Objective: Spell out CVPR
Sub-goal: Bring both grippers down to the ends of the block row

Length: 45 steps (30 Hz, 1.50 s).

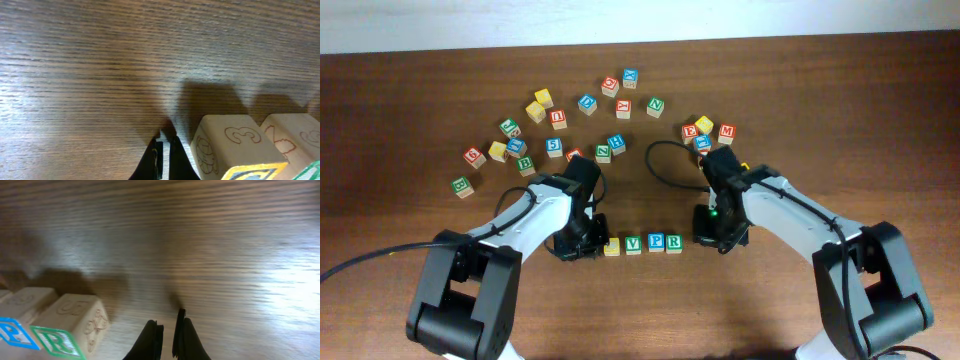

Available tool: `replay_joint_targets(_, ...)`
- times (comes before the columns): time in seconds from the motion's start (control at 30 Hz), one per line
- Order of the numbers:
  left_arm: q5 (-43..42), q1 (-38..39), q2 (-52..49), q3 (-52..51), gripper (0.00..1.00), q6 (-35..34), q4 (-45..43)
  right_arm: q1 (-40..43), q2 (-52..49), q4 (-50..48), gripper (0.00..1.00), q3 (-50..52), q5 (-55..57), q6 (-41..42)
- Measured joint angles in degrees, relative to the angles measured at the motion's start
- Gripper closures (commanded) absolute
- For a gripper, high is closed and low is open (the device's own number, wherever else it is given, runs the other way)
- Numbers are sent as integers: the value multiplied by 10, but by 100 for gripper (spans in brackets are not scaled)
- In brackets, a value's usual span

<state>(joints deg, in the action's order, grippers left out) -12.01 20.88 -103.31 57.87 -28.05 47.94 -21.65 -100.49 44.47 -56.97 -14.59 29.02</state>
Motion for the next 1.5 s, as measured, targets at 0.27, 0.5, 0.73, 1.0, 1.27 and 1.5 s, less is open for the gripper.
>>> replay_joint_targets(0.27, -25, 0, -2, 0, 100, 0, -17, -36, -1, -30, 96, 9, -10, 25)
replay_joint_targets(0.5, -31, 0, -3, 0, 100, 0, -21, -36, -1, -45, 96, 9, -21, 26)
replay_joint_targets(0.73, -35, 0, -3, 0, 100, 0, -30, -38, -1, -52, 96, 9, -25, 25)
replay_joint_targets(1.0, -35, 18, -3, 0, 100, 0, -32, -75, -1, -71, 96, 9, -25, 42)
replay_joint_targets(1.27, -34, 33, -3, 0, 100, 0, -42, -74, -1, -73, 96, 9, -23, 44)
replay_joint_targets(1.5, -32, 33, -3, 0, 100, 0, -47, -74, -1, -70, 96, 9, -25, 44)
